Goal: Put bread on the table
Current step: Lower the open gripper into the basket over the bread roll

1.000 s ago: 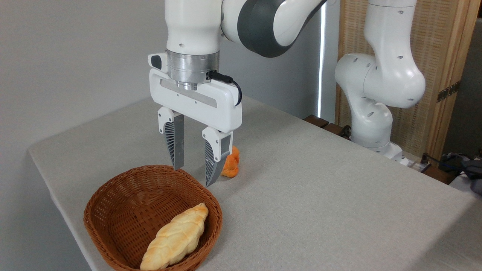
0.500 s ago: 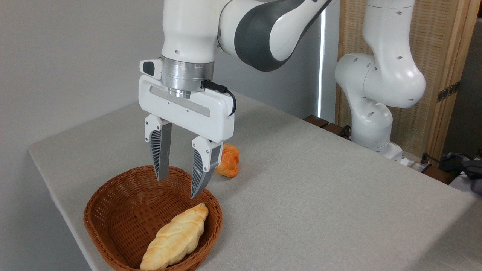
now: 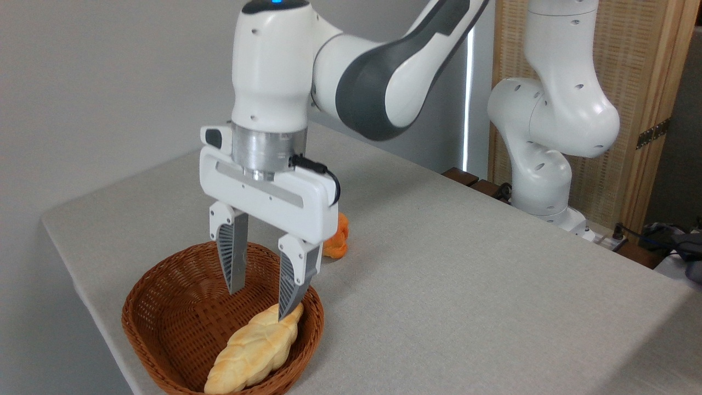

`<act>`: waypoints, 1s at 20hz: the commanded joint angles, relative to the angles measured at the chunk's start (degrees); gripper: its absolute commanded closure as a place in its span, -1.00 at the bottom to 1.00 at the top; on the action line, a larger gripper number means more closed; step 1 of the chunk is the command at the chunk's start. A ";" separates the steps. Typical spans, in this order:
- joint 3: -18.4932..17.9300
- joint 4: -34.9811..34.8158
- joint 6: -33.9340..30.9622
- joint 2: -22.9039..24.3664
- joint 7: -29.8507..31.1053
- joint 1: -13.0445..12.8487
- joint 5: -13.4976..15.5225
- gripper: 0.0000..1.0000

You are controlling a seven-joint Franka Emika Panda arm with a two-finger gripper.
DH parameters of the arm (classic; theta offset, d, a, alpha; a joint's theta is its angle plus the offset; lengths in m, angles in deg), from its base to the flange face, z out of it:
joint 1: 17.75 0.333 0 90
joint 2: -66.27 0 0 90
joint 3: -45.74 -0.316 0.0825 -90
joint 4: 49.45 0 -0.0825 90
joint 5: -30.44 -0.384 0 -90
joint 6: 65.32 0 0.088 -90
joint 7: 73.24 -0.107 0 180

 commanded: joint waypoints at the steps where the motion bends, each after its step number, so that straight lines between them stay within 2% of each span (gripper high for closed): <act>1: -0.62 -0.14 1.29 -1.02 -0.53 0.04 0.47 -1.00; 20: -0.45 -0.06 5.42 -6.56 -0.45 -0.14 0.12 -1.00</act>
